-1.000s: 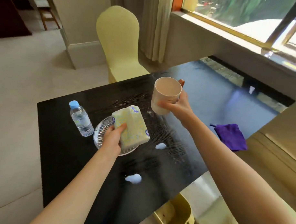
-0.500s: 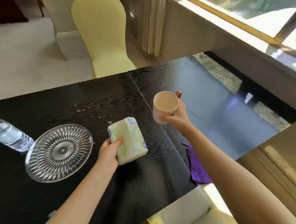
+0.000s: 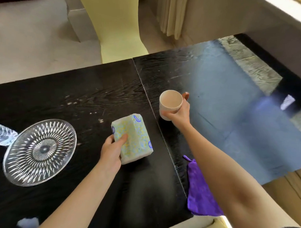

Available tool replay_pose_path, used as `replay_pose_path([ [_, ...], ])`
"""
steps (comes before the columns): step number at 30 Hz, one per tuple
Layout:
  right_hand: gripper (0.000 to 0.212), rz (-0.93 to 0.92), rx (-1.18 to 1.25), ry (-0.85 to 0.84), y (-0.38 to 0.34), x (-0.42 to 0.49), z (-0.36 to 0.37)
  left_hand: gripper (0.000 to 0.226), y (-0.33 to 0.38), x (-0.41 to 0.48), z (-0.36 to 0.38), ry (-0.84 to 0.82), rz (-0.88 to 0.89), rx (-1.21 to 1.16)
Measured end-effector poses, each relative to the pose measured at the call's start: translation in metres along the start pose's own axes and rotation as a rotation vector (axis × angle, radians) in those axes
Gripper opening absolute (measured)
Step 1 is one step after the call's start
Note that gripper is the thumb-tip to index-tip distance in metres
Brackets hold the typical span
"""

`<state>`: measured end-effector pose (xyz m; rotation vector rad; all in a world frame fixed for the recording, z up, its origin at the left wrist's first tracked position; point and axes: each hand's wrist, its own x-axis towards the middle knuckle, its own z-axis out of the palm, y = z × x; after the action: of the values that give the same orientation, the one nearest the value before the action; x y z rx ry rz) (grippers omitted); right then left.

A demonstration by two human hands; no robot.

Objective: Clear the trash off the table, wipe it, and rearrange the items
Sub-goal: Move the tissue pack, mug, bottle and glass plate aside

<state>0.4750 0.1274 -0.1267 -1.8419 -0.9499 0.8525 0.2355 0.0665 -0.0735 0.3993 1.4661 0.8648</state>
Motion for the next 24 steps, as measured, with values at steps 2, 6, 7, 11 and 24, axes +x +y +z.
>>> replay_pose_path([
  [2, 0.104, 0.011, -0.014, -0.009, 0.005, 0.006, 0.009, 0.040, -0.004, 0.003, 0.002, 0.011, -0.007, 0.009],
  [6, 0.101, 0.006, 0.004, 0.009, 0.015, 0.012, 0.027, 0.035, -0.010, 0.003, 0.004, 0.014, -0.013, -0.003],
  [7, 0.100, 0.008, 0.011, 0.010, 0.017, 0.014, 0.031, 0.033, -0.010, 0.003, 0.005, 0.012, -0.017, -0.010],
  [11, 0.109, 0.034, -0.019, -0.012, 0.015, 0.018, 0.035, 0.034, -0.011, 0.000, 0.010, 0.001, -0.024, -0.013],
  [24, 0.010, 0.287, 0.218, -0.585, -0.012, -0.124, -0.030, 0.045, -0.018, -0.015, 0.044, -0.080, -0.024, 0.057],
])
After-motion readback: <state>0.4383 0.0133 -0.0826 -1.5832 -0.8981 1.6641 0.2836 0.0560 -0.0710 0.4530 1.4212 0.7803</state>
